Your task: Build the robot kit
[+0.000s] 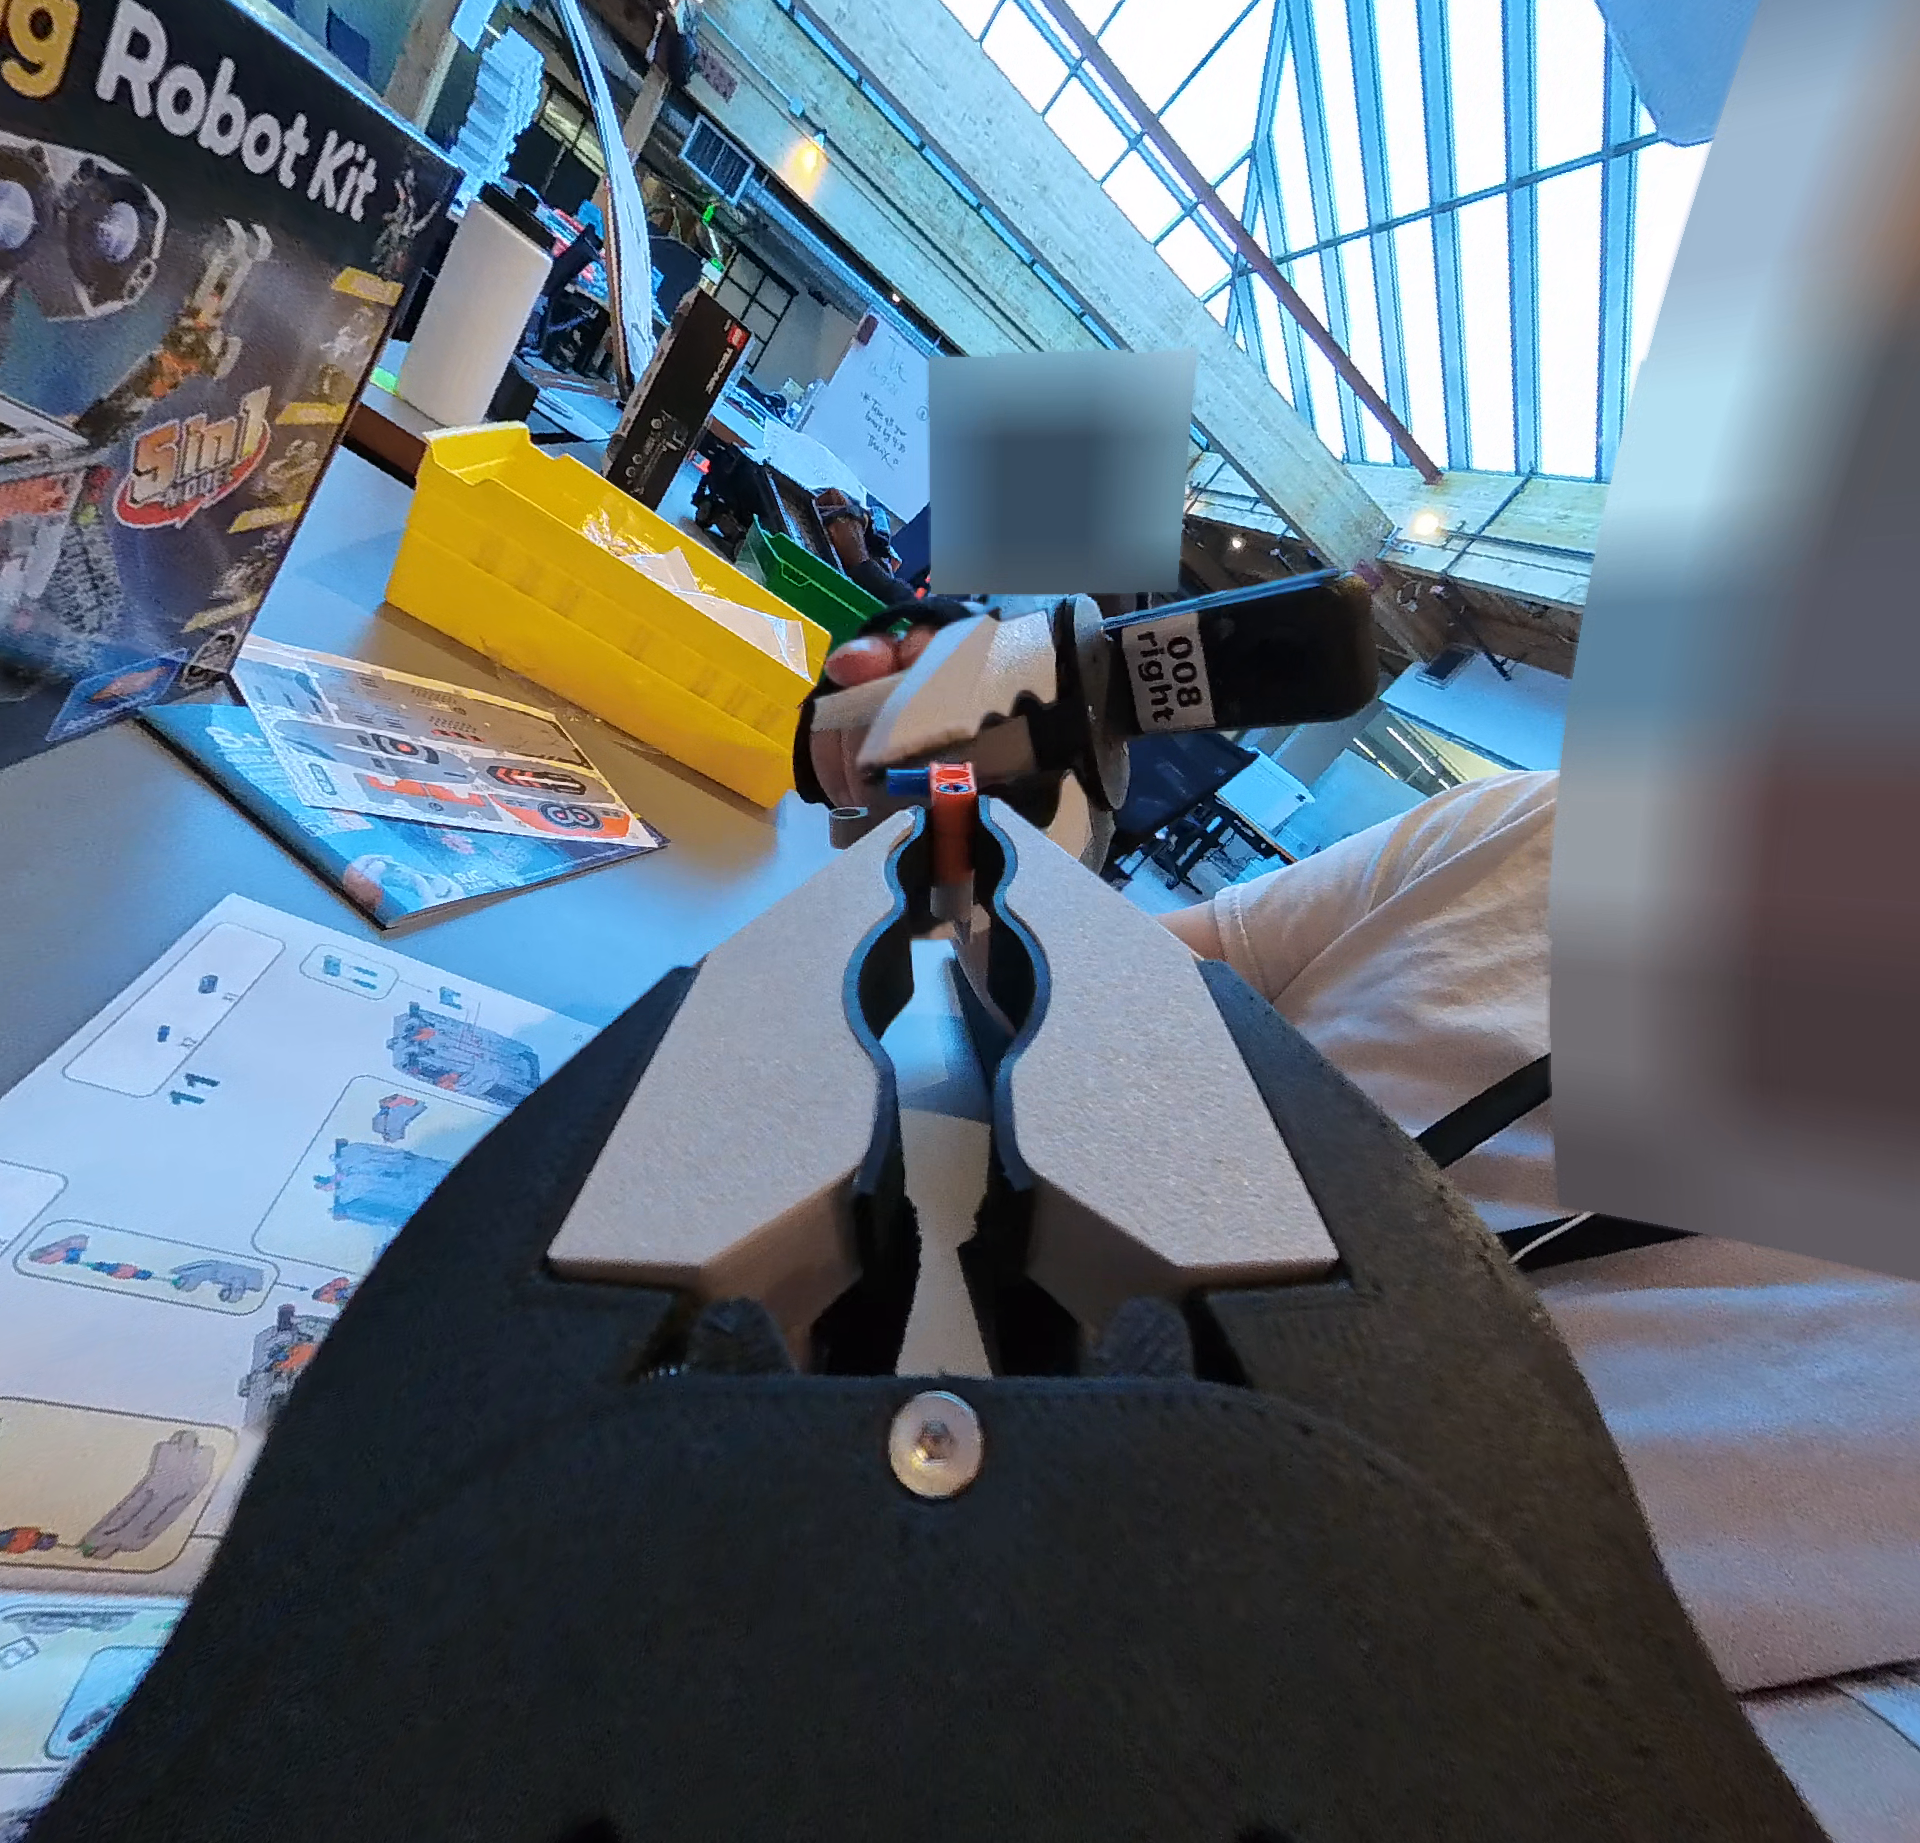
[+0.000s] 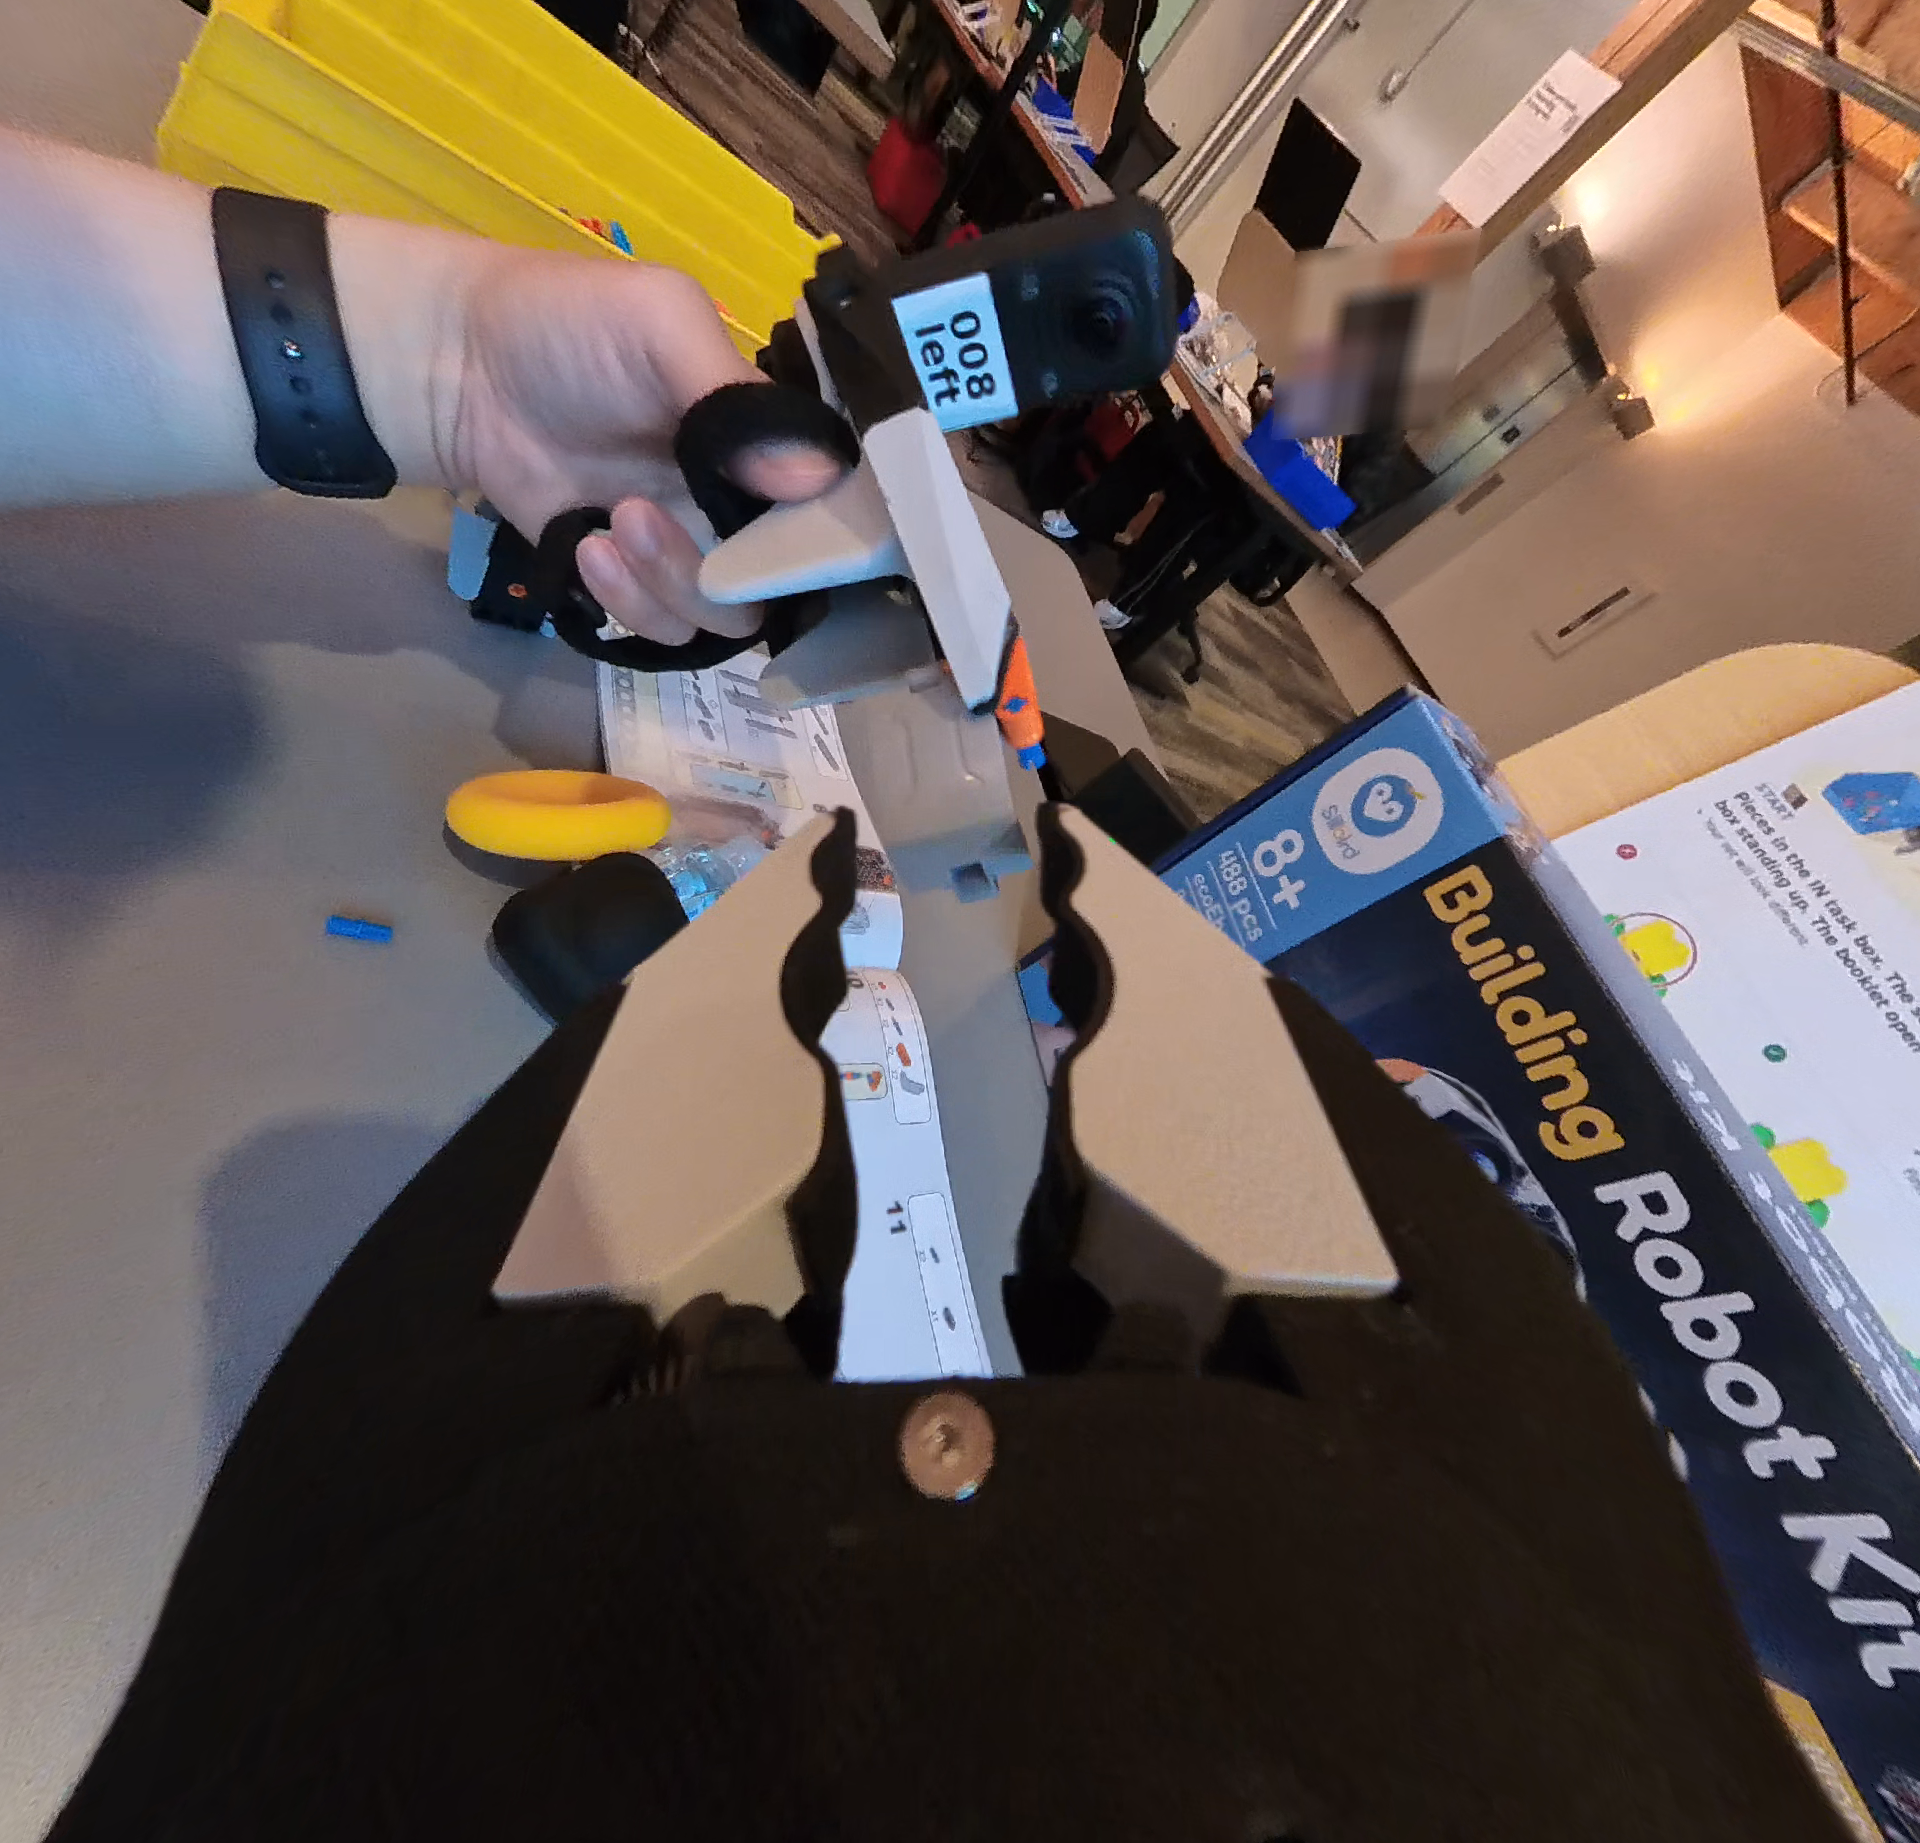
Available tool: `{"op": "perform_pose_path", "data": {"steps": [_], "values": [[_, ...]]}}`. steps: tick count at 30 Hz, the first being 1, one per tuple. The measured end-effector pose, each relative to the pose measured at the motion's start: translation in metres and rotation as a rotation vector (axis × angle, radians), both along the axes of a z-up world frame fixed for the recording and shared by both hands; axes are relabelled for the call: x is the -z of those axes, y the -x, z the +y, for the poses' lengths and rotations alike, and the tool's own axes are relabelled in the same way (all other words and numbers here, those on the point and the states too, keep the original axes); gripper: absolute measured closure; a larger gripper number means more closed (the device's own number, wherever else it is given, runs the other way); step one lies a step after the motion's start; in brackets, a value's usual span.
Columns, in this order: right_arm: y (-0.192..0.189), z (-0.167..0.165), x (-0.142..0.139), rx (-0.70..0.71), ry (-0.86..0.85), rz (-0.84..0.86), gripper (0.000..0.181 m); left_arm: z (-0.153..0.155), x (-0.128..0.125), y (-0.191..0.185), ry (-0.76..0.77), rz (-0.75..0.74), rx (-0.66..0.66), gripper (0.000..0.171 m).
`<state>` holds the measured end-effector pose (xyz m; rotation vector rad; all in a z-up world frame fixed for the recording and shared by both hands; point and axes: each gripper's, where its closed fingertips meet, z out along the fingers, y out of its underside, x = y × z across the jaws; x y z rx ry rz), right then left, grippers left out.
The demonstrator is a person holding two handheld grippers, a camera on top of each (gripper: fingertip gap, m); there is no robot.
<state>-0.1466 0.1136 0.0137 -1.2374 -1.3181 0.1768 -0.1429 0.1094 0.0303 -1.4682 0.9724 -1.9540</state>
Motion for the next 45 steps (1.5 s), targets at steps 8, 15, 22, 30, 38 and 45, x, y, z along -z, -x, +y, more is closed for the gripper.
{"op": "perform_pose_path", "data": {"steps": [8,15,22,30,38,45], "values": [[-0.002,-0.005,-0.004,-0.032,-0.049,-0.002,0.147,-0.013,-0.02,0.012,0.019,-0.14,0.098,0.167],[-0.01,-0.012,-0.022,-0.066,-0.041,0.082,0.146,-0.028,-0.029,0.02,-0.036,-0.19,0.158,0.166],[-0.022,-0.007,-0.014,-0.054,-0.003,0.051,0.145,-0.033,-0.028,0.02,-0.056,-0.179,0.154,0.166],[-0.022,-0.007,-0.005,-0.061,0.02,0.021,0.144,-0.032,-0.028,0.021,-0.045,-0.181,0.157,0.167],[-0.019,-0.009,-0.002,-0.073,0.018,0.009,0.142,-0.031,-0.026,0.022,-0.045,-0.17,0.146,0.167],[-0.016,-0.011,-0.006,-0.073,-0.015,0.015,0.142,-0.029,-0.021,0.016,-0.043,-0.14,0.133,0.167]]}}
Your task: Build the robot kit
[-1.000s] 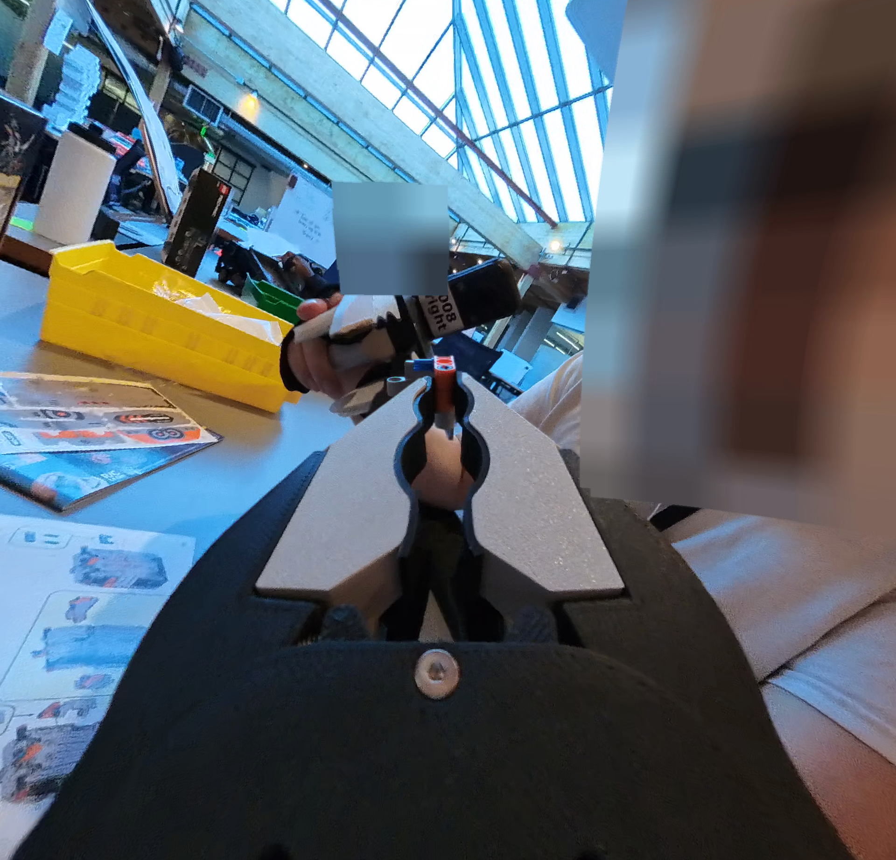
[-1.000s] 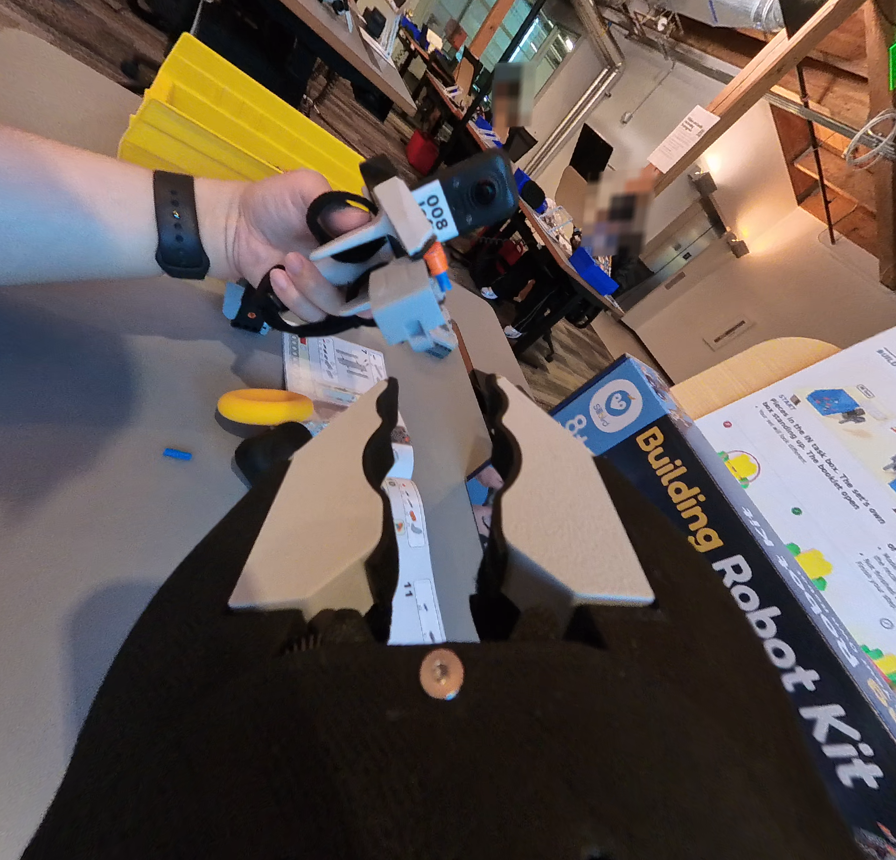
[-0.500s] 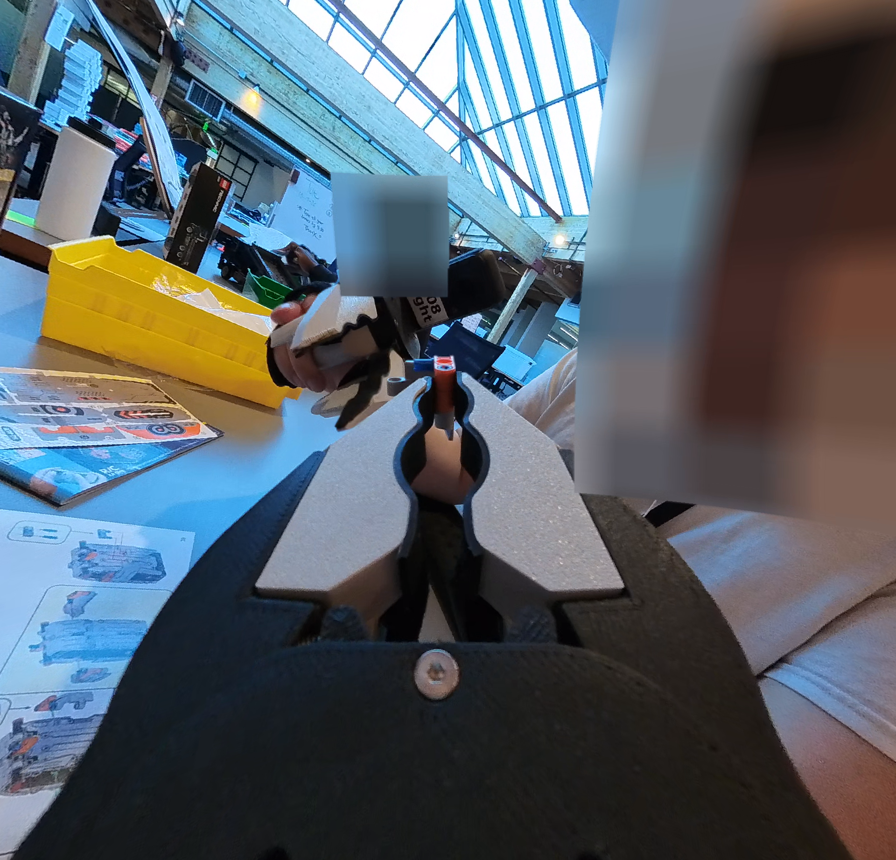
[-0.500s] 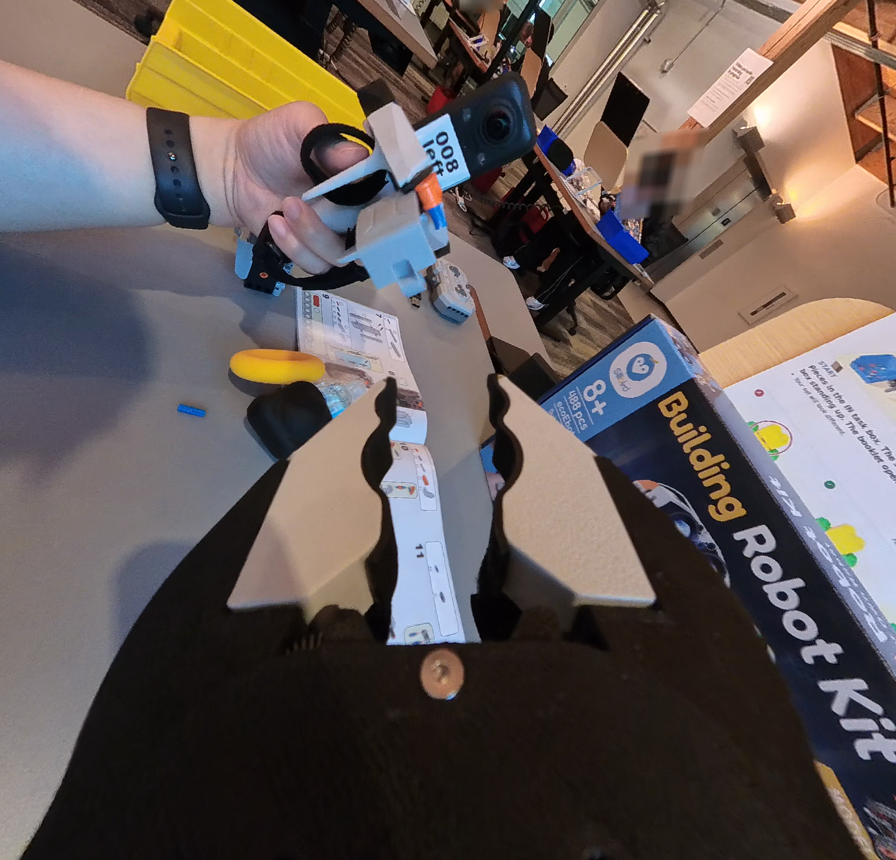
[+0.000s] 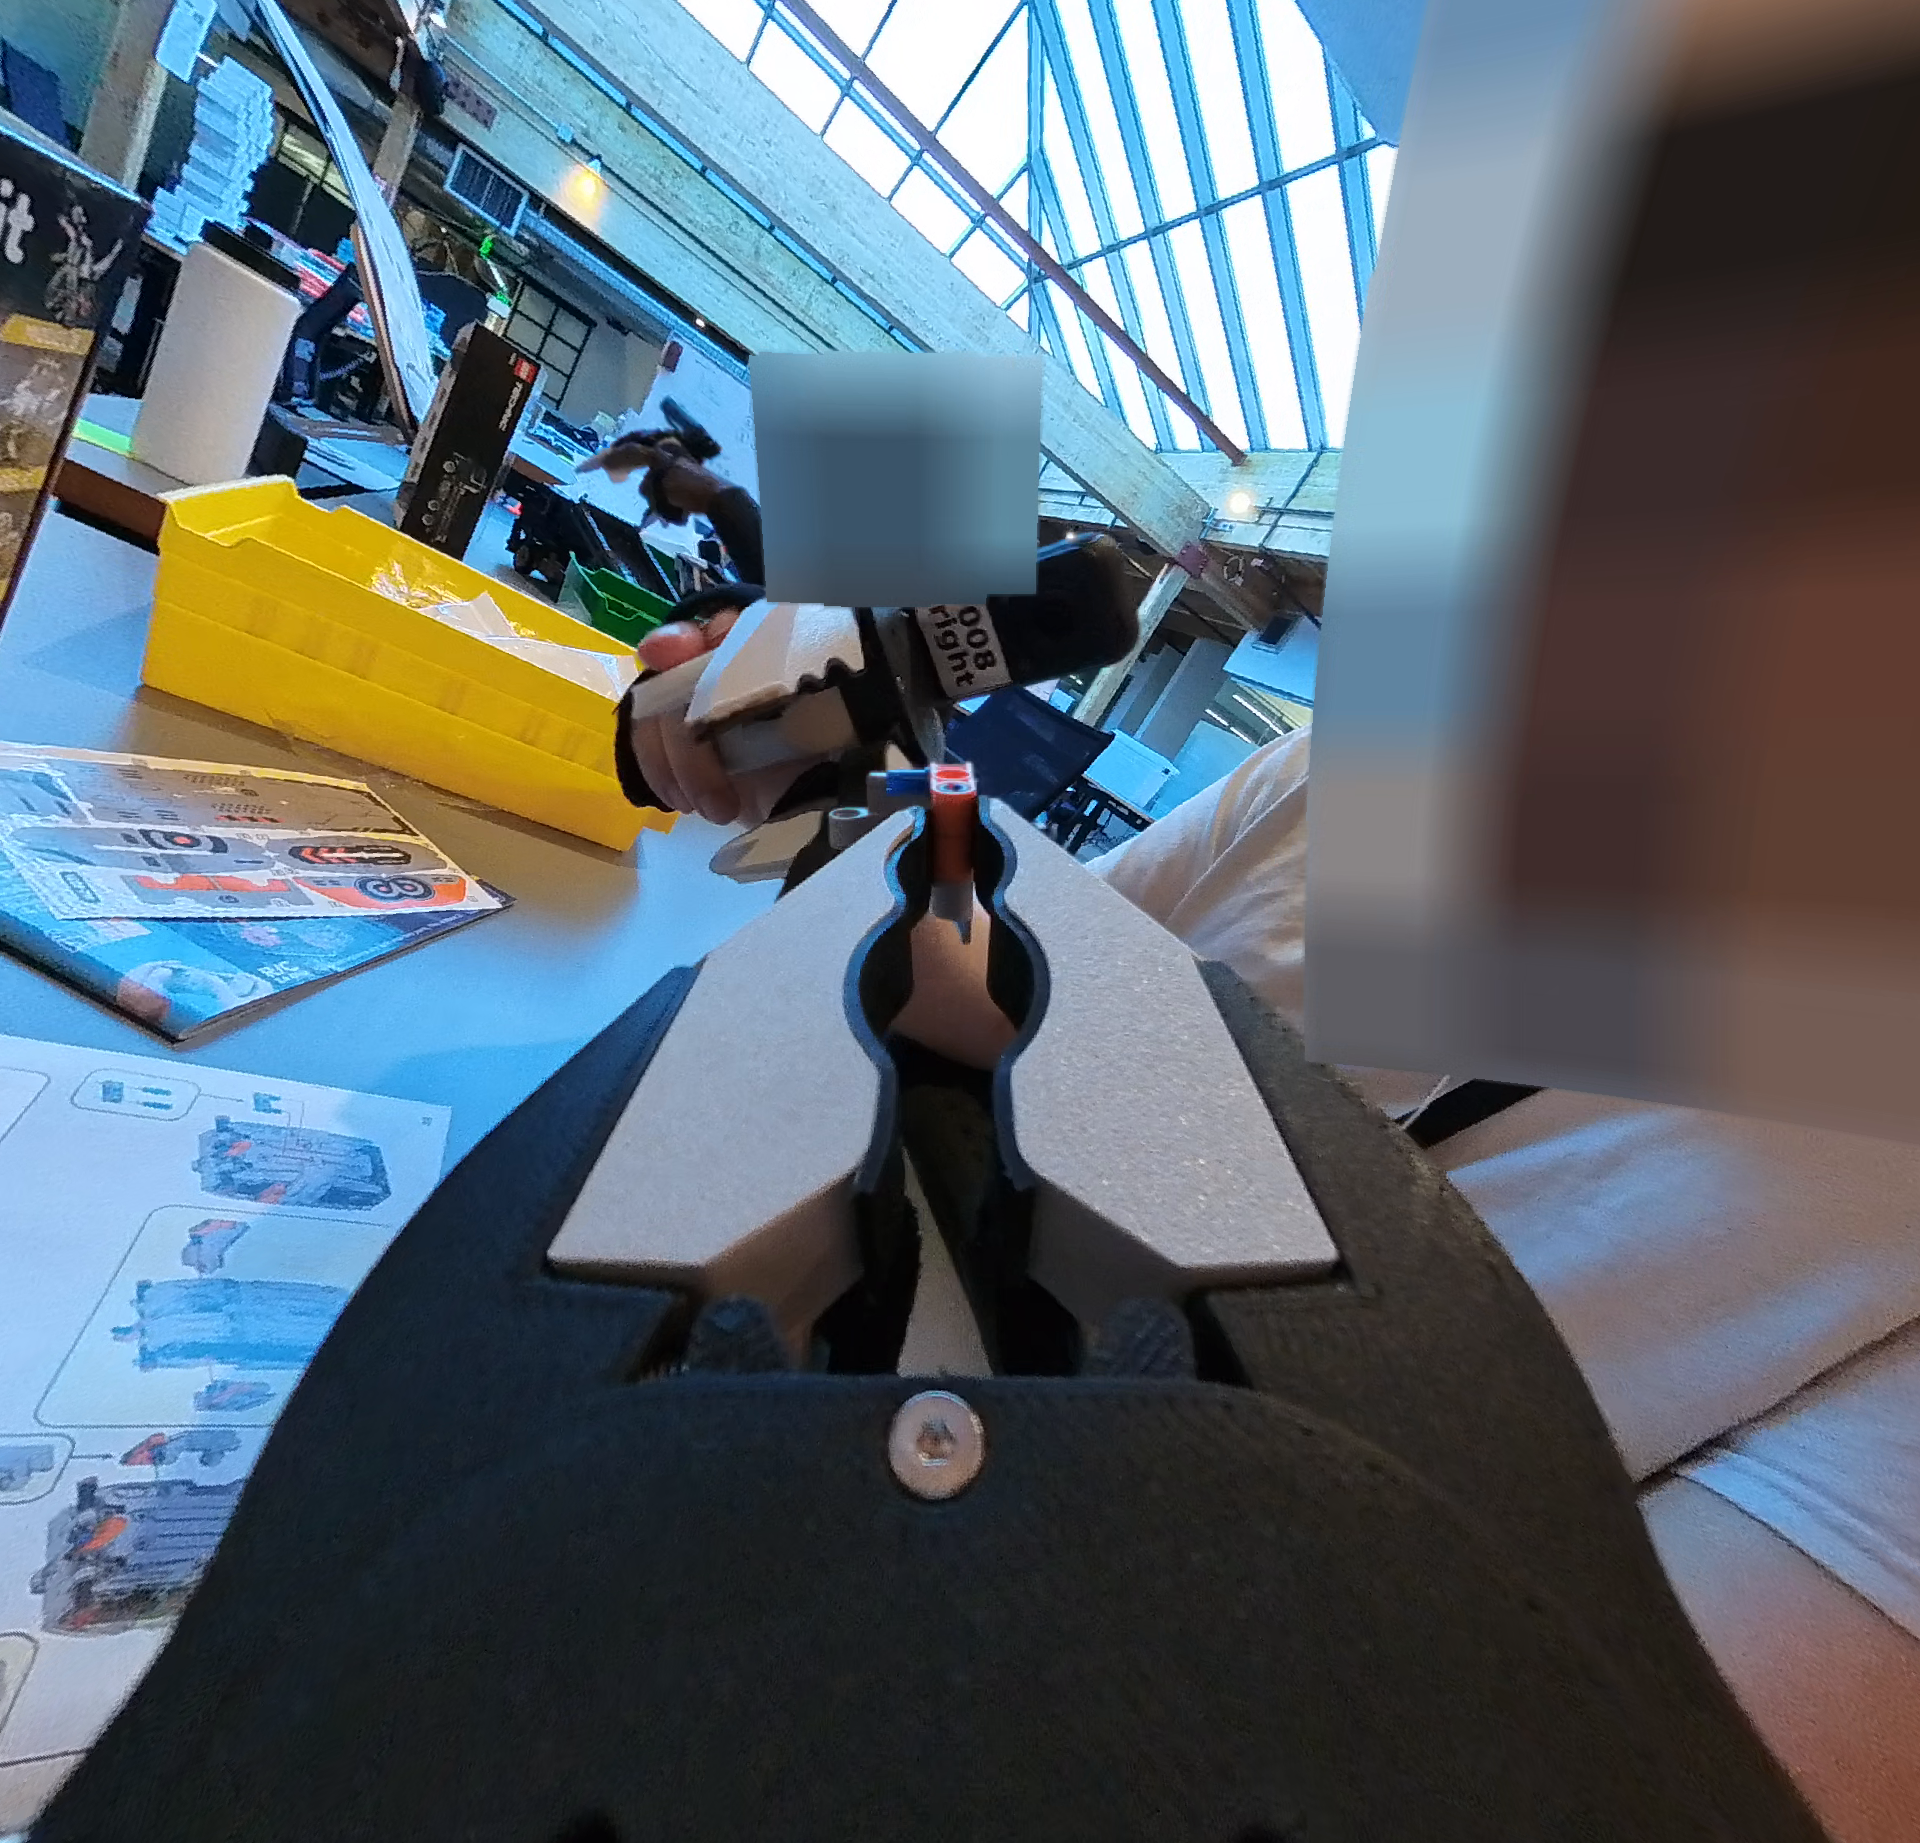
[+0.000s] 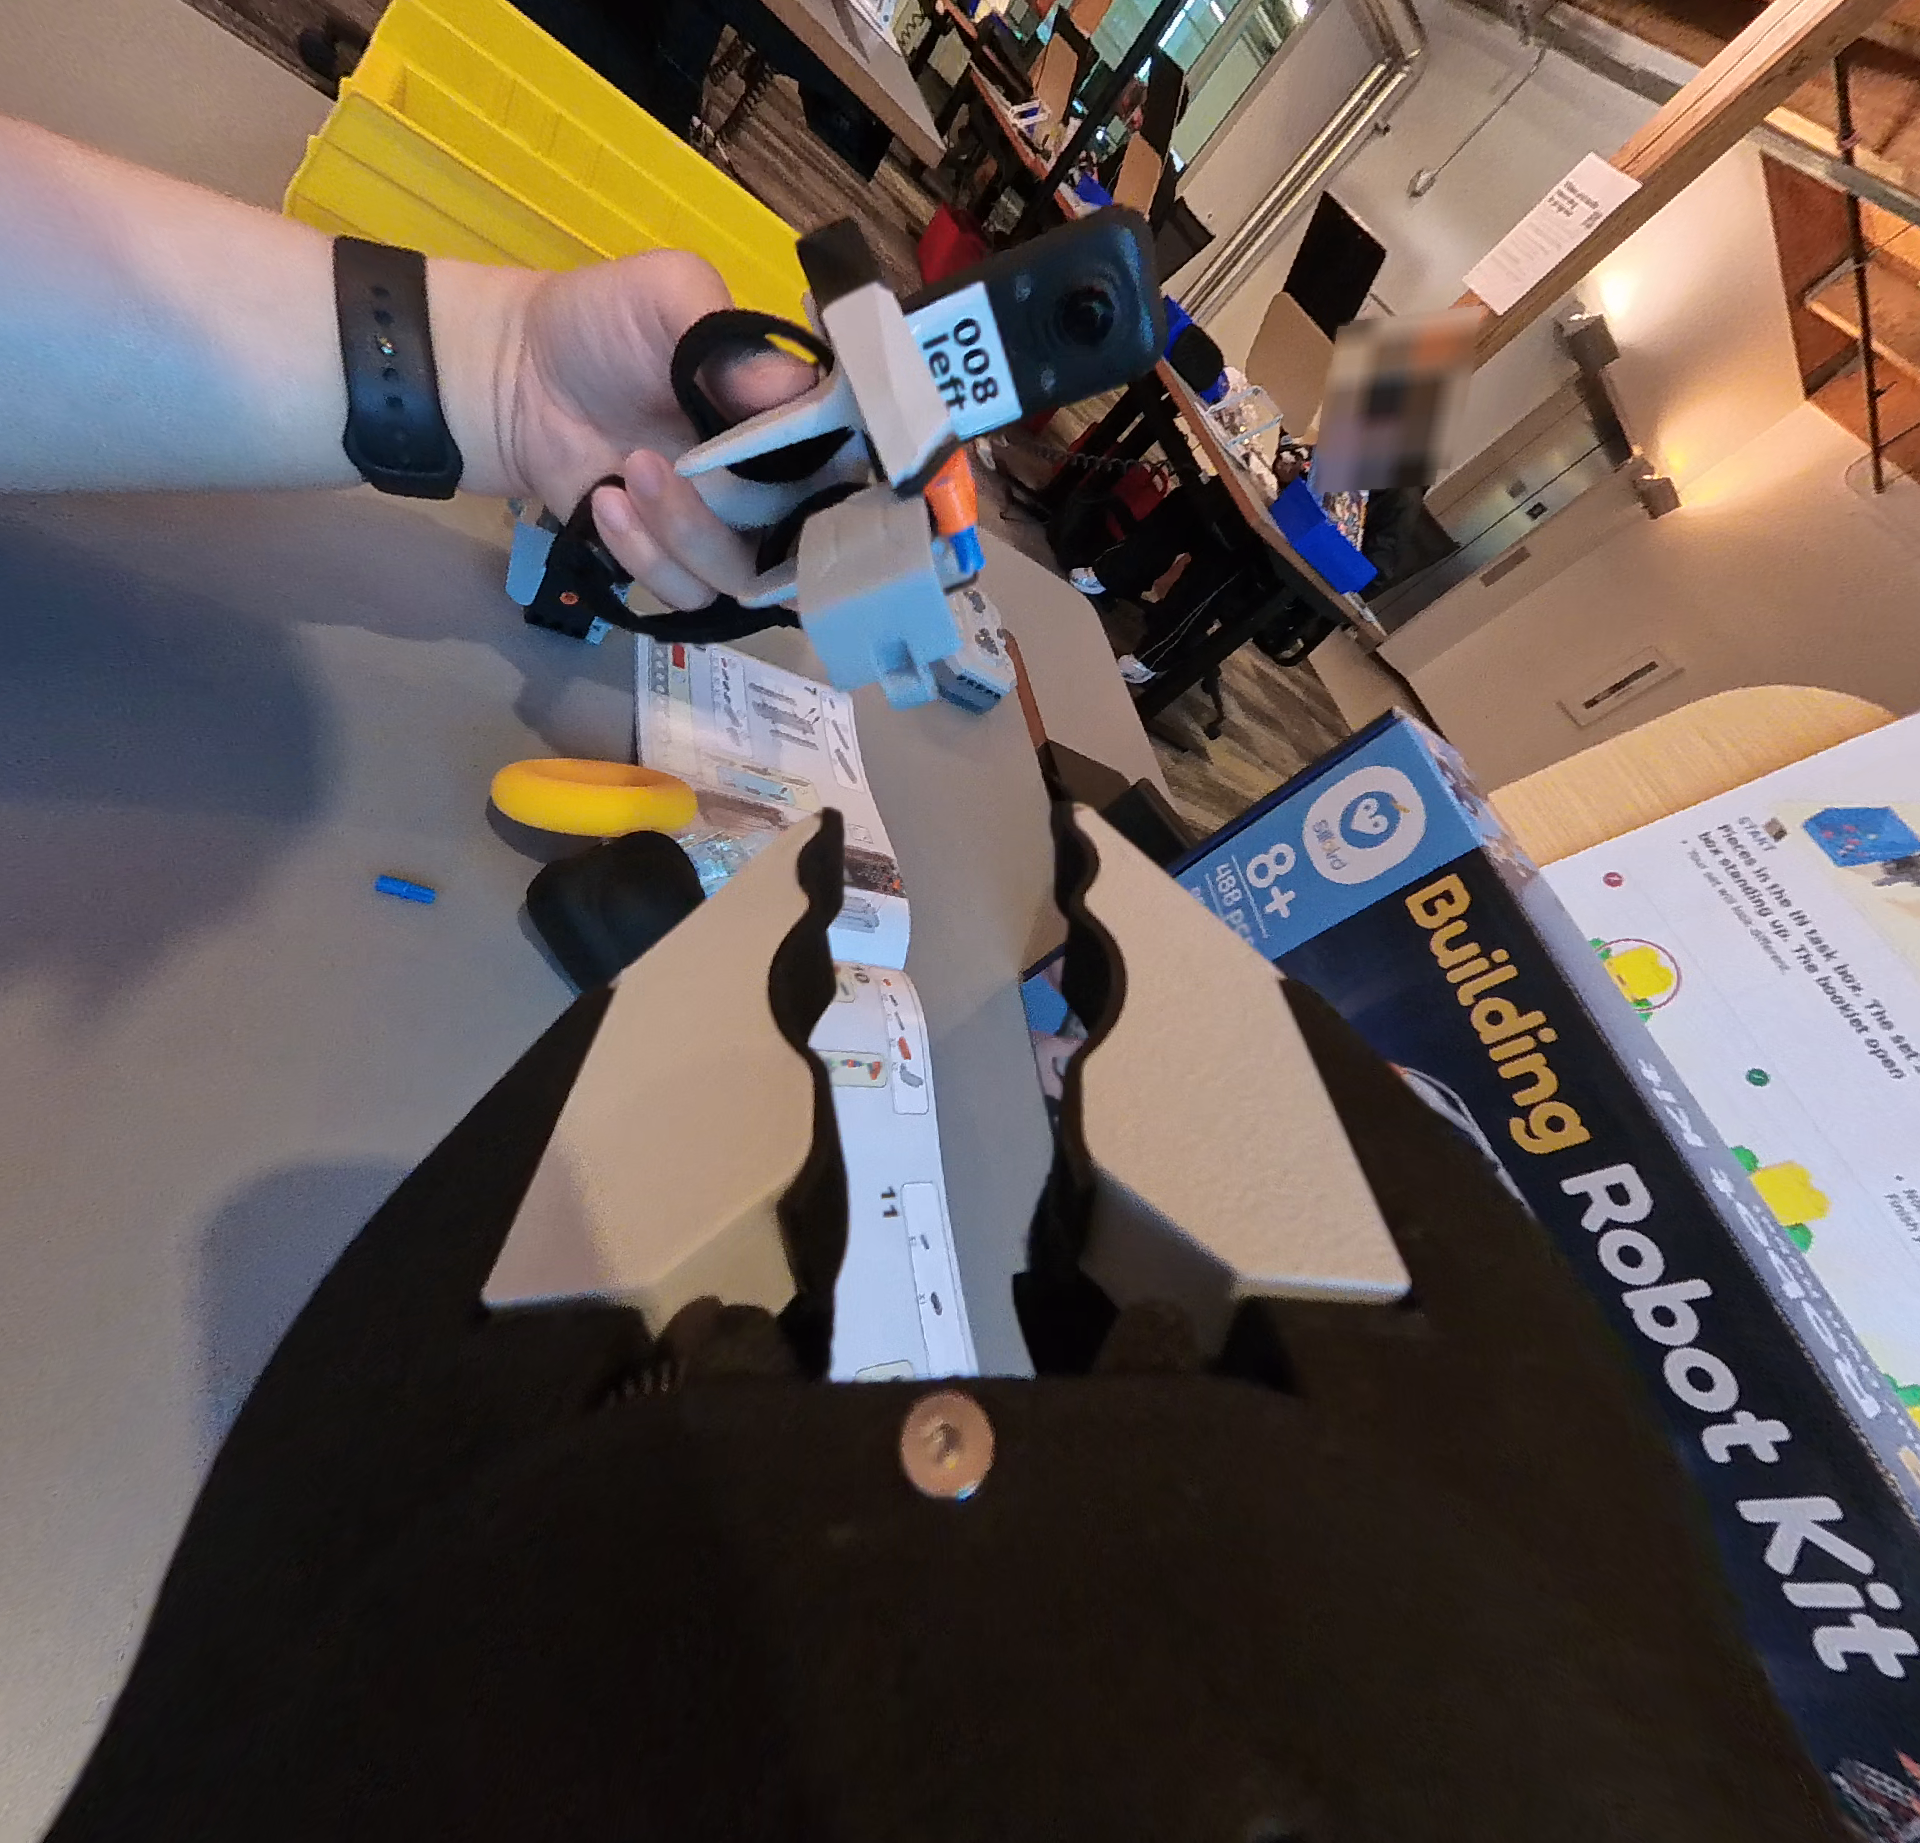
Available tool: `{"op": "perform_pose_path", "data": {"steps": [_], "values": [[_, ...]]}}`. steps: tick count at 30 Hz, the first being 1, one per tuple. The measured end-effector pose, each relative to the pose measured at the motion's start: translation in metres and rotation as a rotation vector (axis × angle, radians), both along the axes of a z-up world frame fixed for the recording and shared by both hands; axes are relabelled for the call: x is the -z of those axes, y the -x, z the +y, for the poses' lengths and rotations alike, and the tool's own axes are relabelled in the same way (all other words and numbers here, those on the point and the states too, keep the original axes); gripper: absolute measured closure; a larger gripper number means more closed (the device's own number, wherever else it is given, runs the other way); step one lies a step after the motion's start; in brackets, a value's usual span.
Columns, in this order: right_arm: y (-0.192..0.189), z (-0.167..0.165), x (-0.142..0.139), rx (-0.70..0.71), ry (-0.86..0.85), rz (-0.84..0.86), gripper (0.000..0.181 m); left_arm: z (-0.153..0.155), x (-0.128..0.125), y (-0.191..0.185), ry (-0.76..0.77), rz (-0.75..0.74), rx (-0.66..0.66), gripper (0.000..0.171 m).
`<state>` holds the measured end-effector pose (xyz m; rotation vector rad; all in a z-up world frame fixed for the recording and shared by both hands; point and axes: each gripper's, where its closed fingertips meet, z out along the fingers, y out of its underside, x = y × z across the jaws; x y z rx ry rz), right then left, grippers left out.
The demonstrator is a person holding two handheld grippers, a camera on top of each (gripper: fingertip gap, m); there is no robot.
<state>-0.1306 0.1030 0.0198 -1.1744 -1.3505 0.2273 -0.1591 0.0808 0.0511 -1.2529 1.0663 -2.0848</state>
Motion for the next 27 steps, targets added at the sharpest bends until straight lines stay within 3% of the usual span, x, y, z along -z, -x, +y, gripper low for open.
{"op": "perform_pose_path", "data": {"steps": [7,13,23,24,26,27], "values": [[0.011,-0.011,-0.009,-0.041,-0.069,0.003,0.137,0.006,0.006,-0.003,0.007,0.037,-0.03,0.167],[0.021,-0.008,-0.011,0.003,-0.163,-0.007,0.137,0.009,0.009,-0.008,-0.002,0.065,-0.056,0.167],[0.025,-0.006,-0.01,0.054,-0.227,-0.048,0.156,0.012,0.007,-0.012,0.011,0.059,-0.078,0.167],[0.023,-0.005,-0.01,0.06,-0.22,-0.045,0.156,0.016,0.006,-0.012,0.015,0.052,-0.108,0.16],[0.019,-0.004,-0.01,0.055,-0.213,-0.035,0.156,0.027,-0.005,-0.008,0.032,0.009,-0.19,0.12],[0.017,-0.003,-0.01,0.05,-0.203,-0.03,0.156,0.034,-0.01,-0.005,0.024,-0.008,-0.249,0.114]]}}
